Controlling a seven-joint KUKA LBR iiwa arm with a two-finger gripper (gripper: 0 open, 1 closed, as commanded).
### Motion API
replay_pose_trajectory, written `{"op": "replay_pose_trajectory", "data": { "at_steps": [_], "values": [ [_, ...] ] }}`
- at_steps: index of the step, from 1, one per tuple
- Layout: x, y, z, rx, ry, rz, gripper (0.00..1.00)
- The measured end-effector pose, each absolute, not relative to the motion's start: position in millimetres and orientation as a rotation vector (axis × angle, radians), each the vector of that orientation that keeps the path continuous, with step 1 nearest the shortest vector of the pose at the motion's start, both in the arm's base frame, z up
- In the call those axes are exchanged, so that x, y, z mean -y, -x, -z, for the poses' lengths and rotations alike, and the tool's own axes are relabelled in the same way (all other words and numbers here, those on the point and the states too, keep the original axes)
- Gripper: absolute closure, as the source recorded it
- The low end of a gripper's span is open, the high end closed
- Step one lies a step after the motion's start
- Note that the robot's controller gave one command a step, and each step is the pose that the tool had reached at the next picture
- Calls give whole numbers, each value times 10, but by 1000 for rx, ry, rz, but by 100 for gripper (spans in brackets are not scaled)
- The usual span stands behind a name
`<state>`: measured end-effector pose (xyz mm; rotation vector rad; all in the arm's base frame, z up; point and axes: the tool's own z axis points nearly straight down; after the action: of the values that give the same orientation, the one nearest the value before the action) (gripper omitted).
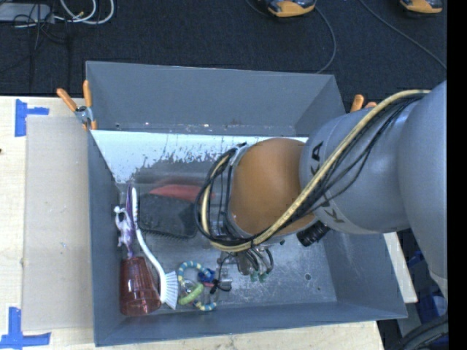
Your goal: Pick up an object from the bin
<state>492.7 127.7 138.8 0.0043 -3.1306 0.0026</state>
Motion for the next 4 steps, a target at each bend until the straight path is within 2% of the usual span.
{"op": "replay_pose_trajectory", "data": {
  "at_steps": [1, 2, 3, 4],
  "values": [
    [-1271, -4947, -1430, 3138, 3, -1, 0],
    [-1384, -4847, -1035, 3132, -238, 0, 0],
    [-1420, -4783, -934, 3120, -355, 2, 0],
    [-1407, -4788, -1020, 3077, -623, 0, 0]
  ]
}}
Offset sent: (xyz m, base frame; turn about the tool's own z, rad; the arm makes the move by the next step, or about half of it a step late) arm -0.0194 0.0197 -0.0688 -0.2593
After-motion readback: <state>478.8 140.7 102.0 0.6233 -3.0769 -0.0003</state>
